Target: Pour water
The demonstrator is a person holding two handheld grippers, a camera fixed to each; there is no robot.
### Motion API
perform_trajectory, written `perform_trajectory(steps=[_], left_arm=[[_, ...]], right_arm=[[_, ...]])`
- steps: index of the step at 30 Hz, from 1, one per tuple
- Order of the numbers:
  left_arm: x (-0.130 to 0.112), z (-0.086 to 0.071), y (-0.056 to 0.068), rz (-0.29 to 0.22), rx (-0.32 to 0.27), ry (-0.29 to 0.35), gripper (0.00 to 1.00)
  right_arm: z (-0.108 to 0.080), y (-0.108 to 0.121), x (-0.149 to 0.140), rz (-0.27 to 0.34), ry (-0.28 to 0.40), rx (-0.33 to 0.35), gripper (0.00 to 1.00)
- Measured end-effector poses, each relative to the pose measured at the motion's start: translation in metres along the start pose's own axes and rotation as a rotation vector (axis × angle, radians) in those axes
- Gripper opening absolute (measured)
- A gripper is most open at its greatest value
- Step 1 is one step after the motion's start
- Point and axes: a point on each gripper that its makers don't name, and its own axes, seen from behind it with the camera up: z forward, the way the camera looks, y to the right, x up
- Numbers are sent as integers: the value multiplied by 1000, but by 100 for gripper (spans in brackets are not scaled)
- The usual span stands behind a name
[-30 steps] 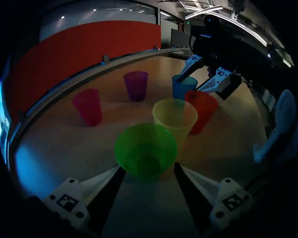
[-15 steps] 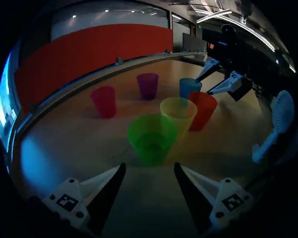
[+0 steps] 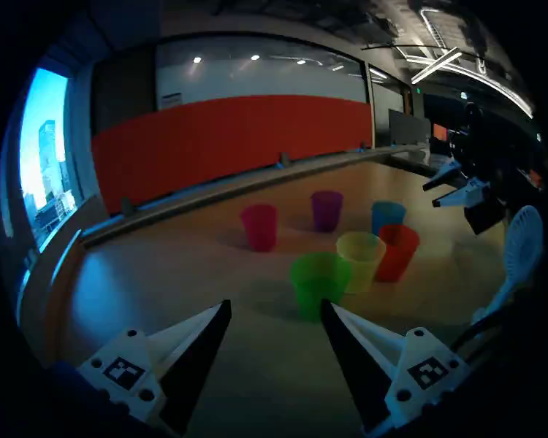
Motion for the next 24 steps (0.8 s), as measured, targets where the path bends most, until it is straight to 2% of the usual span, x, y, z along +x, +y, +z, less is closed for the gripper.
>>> perform_trajectory(steps=[6,12,18,24], left_arm=[[27,-22,-26,-12,159,140,90],[56,-44,-39,-47,281,281,90],[76,-57,-43,-106,363,381,90],[83,-57,-36,-176,387,433,90]], right_arm=[[-24,29,17,62,137,-169,100],[-57,67,37,146,282,-362,100],[-93,92,65,177,431,-493,100],[-111,100,83,156,510,-572,100]])
